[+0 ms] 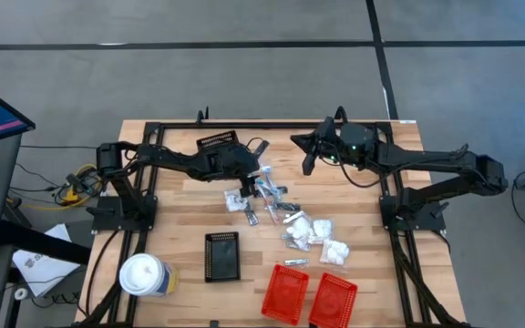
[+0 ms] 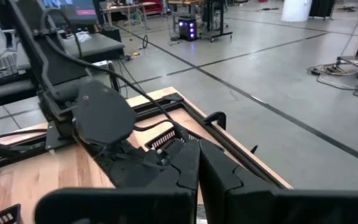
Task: Pick & Place Travel size toiletries
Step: Put the blue toothbrush into the top black bin
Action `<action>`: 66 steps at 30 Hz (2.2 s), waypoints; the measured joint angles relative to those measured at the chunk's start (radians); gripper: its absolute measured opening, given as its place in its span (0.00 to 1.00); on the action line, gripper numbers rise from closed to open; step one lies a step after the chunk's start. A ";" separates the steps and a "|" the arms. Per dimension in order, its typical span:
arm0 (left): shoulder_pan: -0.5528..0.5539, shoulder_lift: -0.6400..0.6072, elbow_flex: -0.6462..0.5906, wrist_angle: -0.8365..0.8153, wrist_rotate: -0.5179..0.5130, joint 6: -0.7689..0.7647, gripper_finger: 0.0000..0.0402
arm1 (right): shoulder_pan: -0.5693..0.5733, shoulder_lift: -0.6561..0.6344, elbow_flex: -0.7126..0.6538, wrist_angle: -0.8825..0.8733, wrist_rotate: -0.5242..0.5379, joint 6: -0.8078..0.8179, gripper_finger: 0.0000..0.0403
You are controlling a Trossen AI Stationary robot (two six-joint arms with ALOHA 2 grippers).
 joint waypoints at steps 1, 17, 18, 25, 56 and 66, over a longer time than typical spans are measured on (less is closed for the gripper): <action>0.000 0.000 0.000 -0.010 0.000 0.000 0.53 | 0.000 0.000 0.000 -0.001 -0.017 -0.001 0.00; -0.002 0.000 0.004 -0.116 -0.043 0.053 0.53 | 0.000 0.000 0.000 0.068 -0.124 -0.080 0.00; -0.002 0.000 0.004 -0.113 -0.040 0.053 0.53 | 0.000 0.000 0.000 0.067 -0.124 -0.080 0.00; 0.004 0.048 0.005 -0.065 0.033 0.053 0.52 | -0.001 0.000 0.000 0.079 -0.124 -0.080 0.00; -0.017 -0.064 0.024 -0.112 -0.008 0.049 0.02 | 0.031 0.000 0.000 0.091 -0.125 -0.046 0.00; -0.128 -0.311 -0.034 -0.099 -0.008 0.026 0.01 | 0.031 0.000 0.000 0.090 -0.125 -0.046 0.00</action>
